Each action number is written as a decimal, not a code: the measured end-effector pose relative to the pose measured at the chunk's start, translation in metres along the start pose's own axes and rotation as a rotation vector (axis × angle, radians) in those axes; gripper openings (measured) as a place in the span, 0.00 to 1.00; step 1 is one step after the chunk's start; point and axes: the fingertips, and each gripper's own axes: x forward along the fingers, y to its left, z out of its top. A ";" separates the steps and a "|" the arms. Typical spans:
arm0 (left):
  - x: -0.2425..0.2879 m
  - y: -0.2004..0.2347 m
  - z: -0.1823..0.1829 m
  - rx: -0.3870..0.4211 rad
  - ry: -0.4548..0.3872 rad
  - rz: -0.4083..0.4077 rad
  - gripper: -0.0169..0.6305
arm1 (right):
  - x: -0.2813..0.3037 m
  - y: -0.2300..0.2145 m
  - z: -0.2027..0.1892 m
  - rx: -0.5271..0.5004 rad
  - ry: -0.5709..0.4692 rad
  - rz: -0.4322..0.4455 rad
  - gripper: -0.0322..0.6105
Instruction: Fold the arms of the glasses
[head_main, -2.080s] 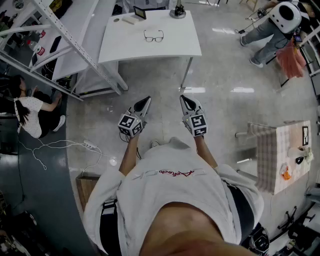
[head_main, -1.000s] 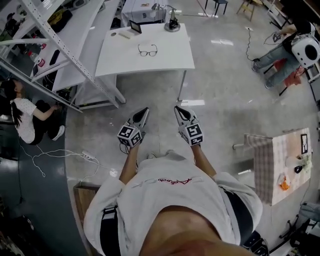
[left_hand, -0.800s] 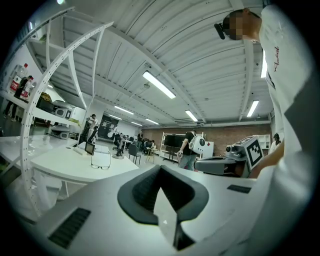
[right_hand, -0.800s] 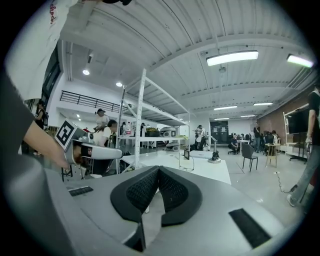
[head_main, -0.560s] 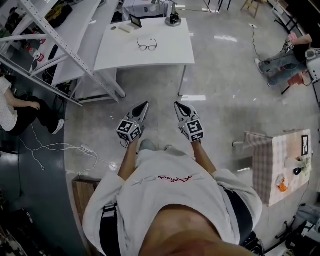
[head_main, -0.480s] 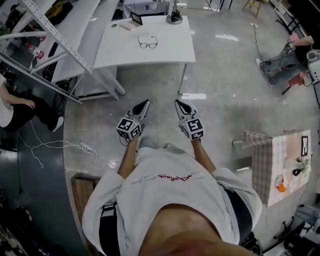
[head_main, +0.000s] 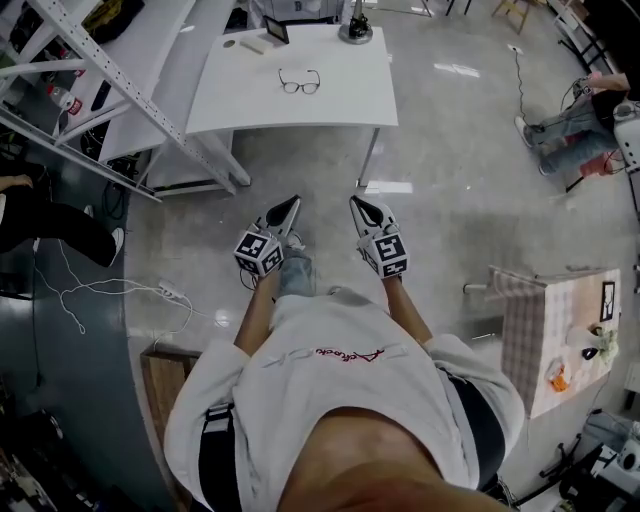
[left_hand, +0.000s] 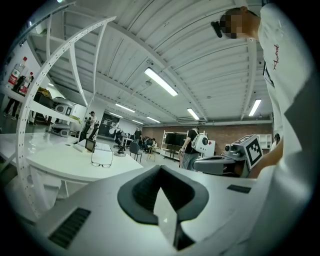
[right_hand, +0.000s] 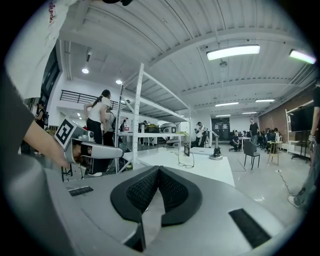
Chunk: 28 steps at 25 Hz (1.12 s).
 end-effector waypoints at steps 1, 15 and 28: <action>0.003 0.005 0.000 -0.004 0.001 -0.002 0.06 | 0.006 -0.001 -0.001 0.000 0.003 0.002 0.08; 0.072 0.115 0.023 -0.016 -0.003 -0.047 0.06 | 0.121 -0.043 0.011 -0.022 0.045 -0.021 0.08; 0.111 0.209 0.062 -0.016 -0.004 -0.103 0.06 | 0.220 -0.070 0.047 -0.029 0.049 -0.075 0.08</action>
